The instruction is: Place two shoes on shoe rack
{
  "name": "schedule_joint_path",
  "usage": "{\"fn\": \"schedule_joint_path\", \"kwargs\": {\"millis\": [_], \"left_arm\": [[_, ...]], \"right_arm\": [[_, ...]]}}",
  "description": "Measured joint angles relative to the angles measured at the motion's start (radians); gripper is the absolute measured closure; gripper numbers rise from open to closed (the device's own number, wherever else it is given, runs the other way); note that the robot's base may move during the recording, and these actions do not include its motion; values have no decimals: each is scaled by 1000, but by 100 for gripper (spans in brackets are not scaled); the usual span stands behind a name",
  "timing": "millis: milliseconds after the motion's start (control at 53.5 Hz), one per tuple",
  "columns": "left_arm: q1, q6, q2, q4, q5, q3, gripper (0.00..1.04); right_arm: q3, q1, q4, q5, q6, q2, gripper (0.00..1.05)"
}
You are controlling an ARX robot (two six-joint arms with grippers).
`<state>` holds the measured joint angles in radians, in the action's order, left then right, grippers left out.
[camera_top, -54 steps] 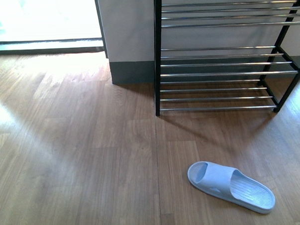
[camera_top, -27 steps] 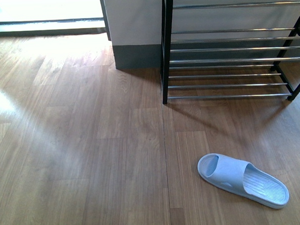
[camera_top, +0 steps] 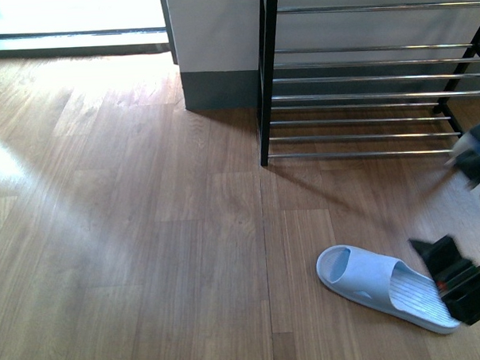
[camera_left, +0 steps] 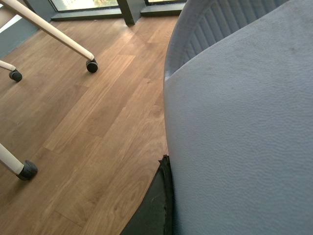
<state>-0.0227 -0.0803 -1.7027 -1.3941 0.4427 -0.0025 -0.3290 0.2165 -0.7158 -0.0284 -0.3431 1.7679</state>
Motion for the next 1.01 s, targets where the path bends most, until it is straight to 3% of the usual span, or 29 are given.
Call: {"fn": "schedule_joint_path", "kwargs": {"millis": [168,579,654,766,1009], "left_arm": [[0,0,0,0,0,0,103],[0,0,0,0,0,0,103],[0,0,0,0,0,0,103],[0,0,0,0,0,0,103],[0,0,0,0,0,0,103]], "right_arm": [[-127,38,-45,-35,3,348,9],[-134,46,-45,-55,14,354,9],[-130,46,-87,-6,14,370,9],[-168,50,-136,-5,14,451,9],[-307,32,-89,15,9,668,9]]}}
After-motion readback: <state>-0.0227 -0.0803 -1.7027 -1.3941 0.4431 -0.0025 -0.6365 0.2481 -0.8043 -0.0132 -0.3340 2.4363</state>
